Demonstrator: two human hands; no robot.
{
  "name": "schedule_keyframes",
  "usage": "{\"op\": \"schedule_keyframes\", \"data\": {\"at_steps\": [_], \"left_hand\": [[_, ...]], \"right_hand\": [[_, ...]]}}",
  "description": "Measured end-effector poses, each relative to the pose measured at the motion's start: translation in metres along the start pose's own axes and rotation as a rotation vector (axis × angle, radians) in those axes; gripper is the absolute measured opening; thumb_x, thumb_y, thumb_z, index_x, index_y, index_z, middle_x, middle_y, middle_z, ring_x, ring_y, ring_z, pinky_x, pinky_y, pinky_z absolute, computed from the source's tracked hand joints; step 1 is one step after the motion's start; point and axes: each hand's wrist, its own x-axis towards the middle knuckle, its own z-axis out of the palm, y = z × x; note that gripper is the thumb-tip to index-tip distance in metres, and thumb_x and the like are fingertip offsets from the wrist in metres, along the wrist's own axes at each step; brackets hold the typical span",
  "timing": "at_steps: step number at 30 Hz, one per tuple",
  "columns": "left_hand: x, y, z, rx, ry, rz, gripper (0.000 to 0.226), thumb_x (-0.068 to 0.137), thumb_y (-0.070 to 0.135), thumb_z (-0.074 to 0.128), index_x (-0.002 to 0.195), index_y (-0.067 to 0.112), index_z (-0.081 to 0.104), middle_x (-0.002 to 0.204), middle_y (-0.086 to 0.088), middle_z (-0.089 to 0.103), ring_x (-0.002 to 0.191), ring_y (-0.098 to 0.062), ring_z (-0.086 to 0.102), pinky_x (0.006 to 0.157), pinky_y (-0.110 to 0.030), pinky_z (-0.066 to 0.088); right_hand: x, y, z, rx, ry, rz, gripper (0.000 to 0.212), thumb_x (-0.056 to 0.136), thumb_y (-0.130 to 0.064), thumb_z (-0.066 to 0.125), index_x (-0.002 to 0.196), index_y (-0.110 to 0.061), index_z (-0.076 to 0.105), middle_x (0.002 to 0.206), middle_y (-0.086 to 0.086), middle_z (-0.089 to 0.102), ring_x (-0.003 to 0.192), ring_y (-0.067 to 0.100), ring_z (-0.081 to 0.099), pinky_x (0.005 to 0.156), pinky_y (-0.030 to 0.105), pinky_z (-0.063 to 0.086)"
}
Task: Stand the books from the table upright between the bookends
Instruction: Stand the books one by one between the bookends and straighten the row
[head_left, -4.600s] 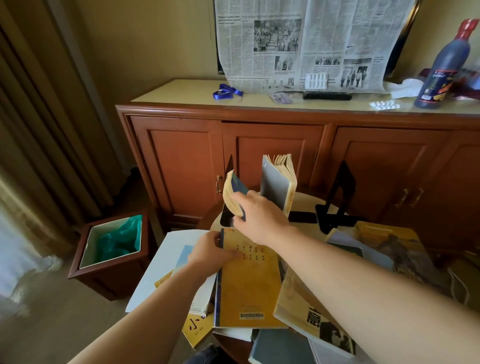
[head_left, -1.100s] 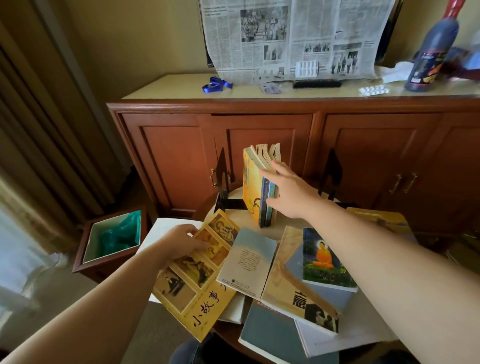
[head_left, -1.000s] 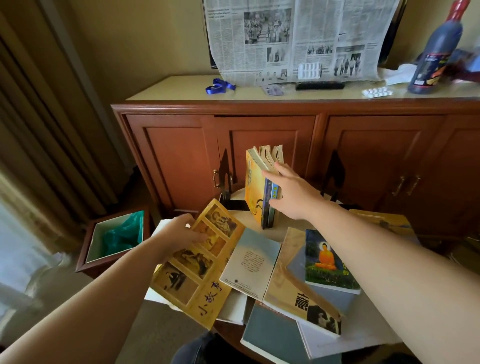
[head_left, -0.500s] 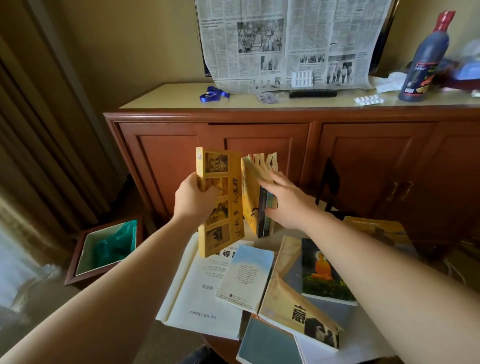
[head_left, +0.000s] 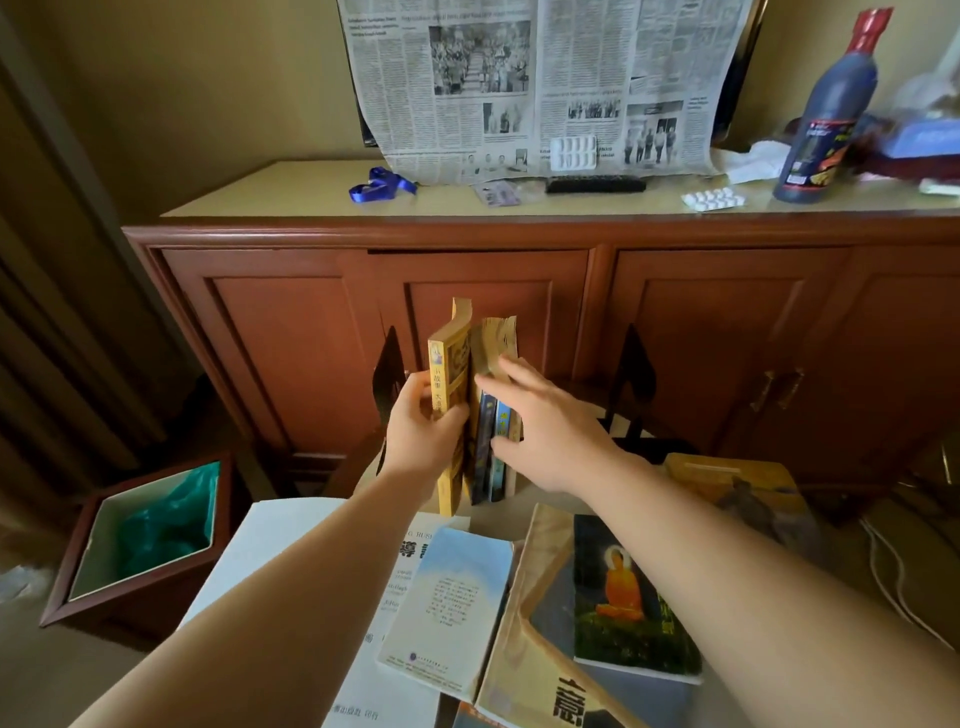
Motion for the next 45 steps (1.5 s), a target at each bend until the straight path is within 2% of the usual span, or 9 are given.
{"op": "schedule_keyframes", "data": {"at_steps": [5, 8, 13, 16, 21, 25, 36, 40, 45], "left_hand": [[0.008, -0.018, -0.011, -0.265, -0.278, -0.058, 0.057, 0.071, -0.011, 0.070, 0.123, 0.013, 0.064, 0.106, 0.000, 0.074, 0.104, -0.023, 0.069, 0.092, -0.044, 0.057], [0.013, -0.025, -0.024, -0.058, -0.427, -0.002, 0.076, 0.075, -0.011, 0.081, 0.136, 0.030, 0.064, 0.134, 0.008, 0.068, 0.129, -0.016, 0.062, 0.104, -0.041, 0.053], [0.017, -0.032, -0.027, 0.123, -0.432, 0.008, 0.092, 0.078, -0.003, 0.087, 0.145, 0.048, 0.052, 0.139, 0.011, 0.064, 0.129, -0.010, 0.062, 0.098, -0.028, 0.057], [0.015, -0.031, -0.021, 0.062, -0.420, -0.049, 0.090, 0.080, -0.007, 0.084, 0.146, 0.043, 0.050, 0.134, 0.004, 0.064, 0.125, -0.006, 0.063, 0.084, -0.016, 0.057], [0.017, -0.025, -0.013, 0.159, -0.460, -0.051, 0.086, 0.086, -0.003, 0.080, 0.151, 0.037, 0.040, 0.141, 0.007, 0.057, 0.132, -0.014, 0.057, 0.101, -0.035, 0.057], [0.012, -0.013, -0.013, 0.370, -0.461, -0.010, 0.085, 0.094, 0.011, 0.076, 0.158, 0.036, 0.027, 0.137, 0.011, 0.047, 0.123, -0.012, 0.054, 0.077, -0.013, 0.047], [-0.015, 0.004, -0.046, 0.541, -0.357, 0.017, 0.061, 0.095, 0.019, 0.074, 0.148, 0.039, 0.051, 0.129, 0.007, 0.062, 0.097, -0.008, 0.069, 0.076, -0.023, 0.057], [-0.051, -0.014, -0.061, 0.777, -0.366, -0.095, 0.038, 0.091, 0.040, 0.076, 0.125, 0.027, 0.067, 0.112, 0.008, 0.070, 0.092, -0.010, 0.067, 0.086, -0.034, 0.059], [-0.116, -0.040, -0.069, 1.144, -0.500, -0.276, 0.105, 0.072, 0.088, 0.064, 0.147, 0.016, 0.048, 0.141, -0.008, 0.054, 0.125, -0.026, 0.055, 0.101, -0.037, 0.051]], "right_hand": [[-0.002, 0.003, -0.001, -0.019, -0.001, -0.004, 0.072, 0.096, -0.030, 0.064, 0.158, -0.044, 0.030, 0.171, -0.012, 0.011, 0.157, 0.016, 0.018, 0.110, 0.040, 0.044], [-0.006, 0.000, -0.004, -0.019, 0.002, -0.013, 0.069, 0.097, -0.027, 0.064, 0.157, -0.037, 0.033, 0.171, -0.010, 0.011, 0.157, 0.016, 0.016, 0.114, 0.040, 0.039], [-0.008, 0.001, -0.005, 0.043, 0.021, -0.018, 0.084, 0.095, -0.026, 0.068, 0.161, -0.037, 0.017, 0.170, -0.013, 0.015, 0.154, 0.016, 0.024, 0.107, 0.037, 0.049], [-0.008, -0.002, -0.007, 0.075, 0.010, -0.005, 0.093, 0.095, -0.025, 0.070, 0.162, -0.038, 0.008, 0.169, -0.013, 0.015, 0.154, 0.016, 0.024, 0.101, 0.033, 0.051], [-0.009, -0.002, -0.007, 0.016, -0.023, 0.027, 0.089, 0.096, -0.030, 0.067, 0.164, -0.026, 0.009, 0.173, -0.008, 0.005, 0.158, 0.013, 0.002, 0.119, 0.038, 0.033], [-0.011, -0.006, -0.011, -0.001, -0.065, 0.064, 0.088, 0.098, -0.033, 0.065, 0.164, -0.022, 0.008, 0.173, -0.004, -0.001, 0.159, 0.016, -0.003, 0.126, 0.045, 0.022], [-0.046, -0.036, 0.006, 0.017, 0.030, 0.088, 0.083, 0.095, -0.040, 0.067, 0.162, -0.027, 0.019, 0.172, 0.000, 0.006, 0.158, 0.024, 0.007, 0.122, 0.054, 0.031], [-0.088, -0.052, 0.027, 0.054, 0.040, 0.085, 0.063, 0.096, -0.038, 0.066, 0.152, -0.026, 0.039, 0.163, -0.005, 0.028, 0.151, 0.018, 0.026, 0.116, 0.036, 0.035], [-0.137, -0.063, 0.051, 0.035, 0.088, 0.055, 0.044, 0.094, -0.041, 0.067, 0.134, -0.026, 0.056, 0.135, -0.011, 0.050, 0.126, 0.010, 0.045, 0.101, 0.022, 0.045]]}}
